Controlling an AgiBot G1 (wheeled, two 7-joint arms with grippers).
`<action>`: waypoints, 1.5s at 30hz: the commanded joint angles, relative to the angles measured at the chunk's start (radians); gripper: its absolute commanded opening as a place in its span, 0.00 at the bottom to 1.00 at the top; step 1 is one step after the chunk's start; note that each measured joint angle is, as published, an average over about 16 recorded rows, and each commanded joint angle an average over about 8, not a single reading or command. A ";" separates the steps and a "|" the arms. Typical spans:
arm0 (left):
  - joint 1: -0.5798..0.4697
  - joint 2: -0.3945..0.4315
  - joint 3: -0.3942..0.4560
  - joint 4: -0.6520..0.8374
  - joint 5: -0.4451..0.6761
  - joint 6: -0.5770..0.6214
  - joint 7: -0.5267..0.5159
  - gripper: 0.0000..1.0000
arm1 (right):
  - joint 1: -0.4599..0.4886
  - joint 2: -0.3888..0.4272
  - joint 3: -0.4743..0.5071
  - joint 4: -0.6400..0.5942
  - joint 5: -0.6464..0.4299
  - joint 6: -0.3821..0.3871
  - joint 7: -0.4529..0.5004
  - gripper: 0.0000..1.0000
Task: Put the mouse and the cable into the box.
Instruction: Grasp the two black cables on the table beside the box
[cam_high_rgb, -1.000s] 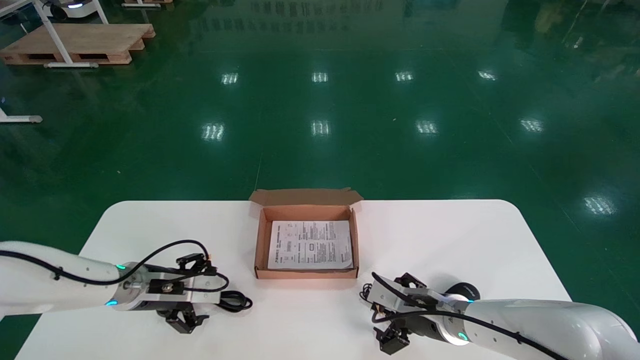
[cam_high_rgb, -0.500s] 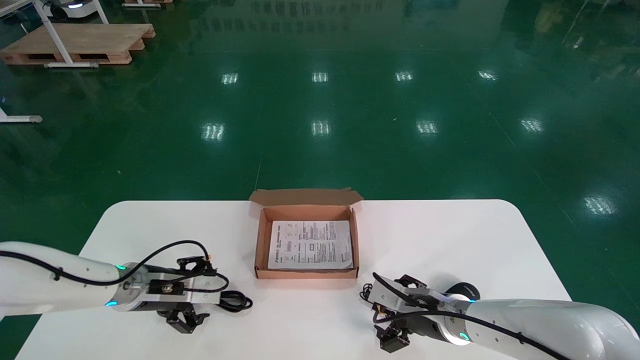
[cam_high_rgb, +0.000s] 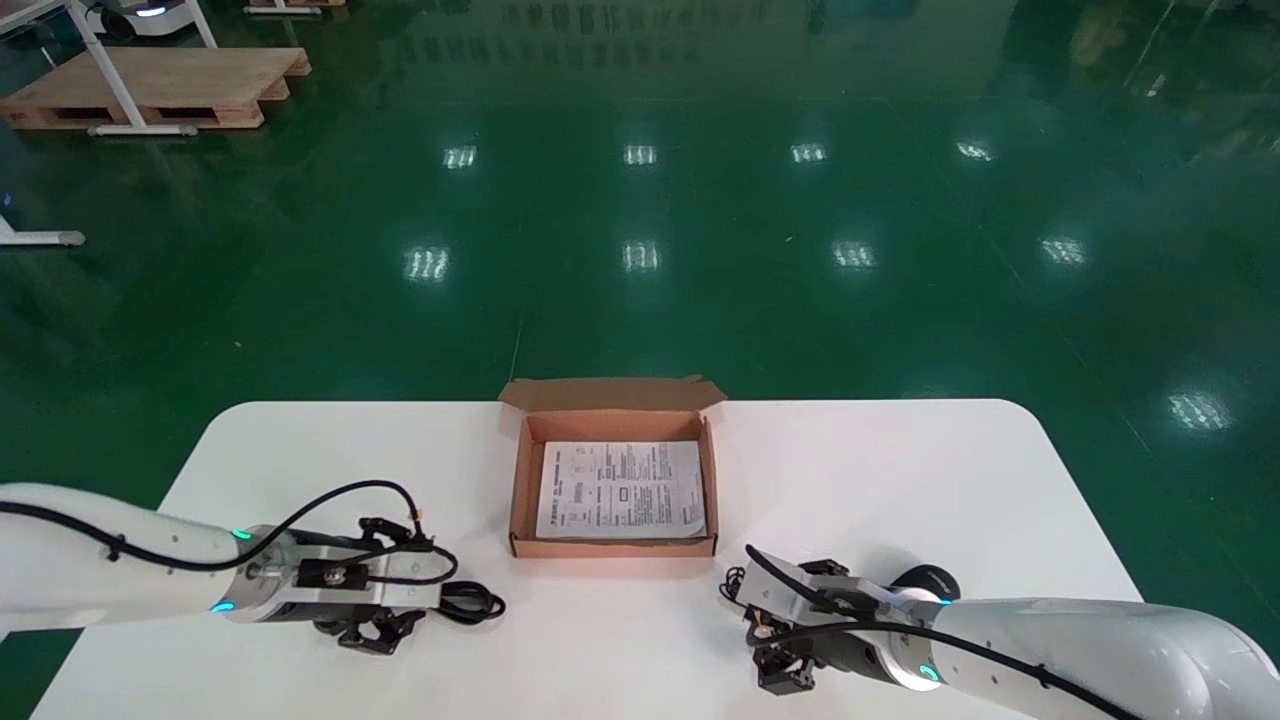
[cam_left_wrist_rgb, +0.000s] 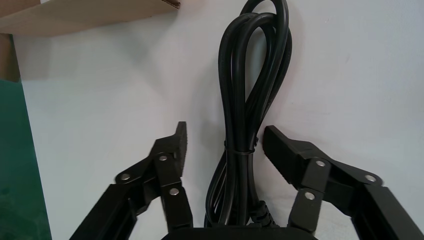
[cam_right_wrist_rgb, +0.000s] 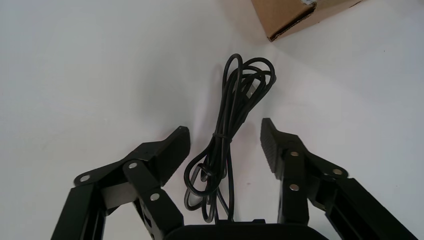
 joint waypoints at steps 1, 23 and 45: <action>0.000 0.000 0.000 0.000 0.000 0.000 0.000 0.00 | 0.000 0.000 0.000 0.000 0.000 0.000 0.000 0.00; 0.000 0.000 0.000 0.000 0.000 0.000 0.000 0.00 | 0.000 0.001 0.000 0.001 0.000 0.000 -0.001 0.00; -0.169 0.050 -0.074 0.002 -0.081 -0.078 0.112 0.00 | 0.252 0.080 0.125 0.011 0.026 0.073 0.031 0.00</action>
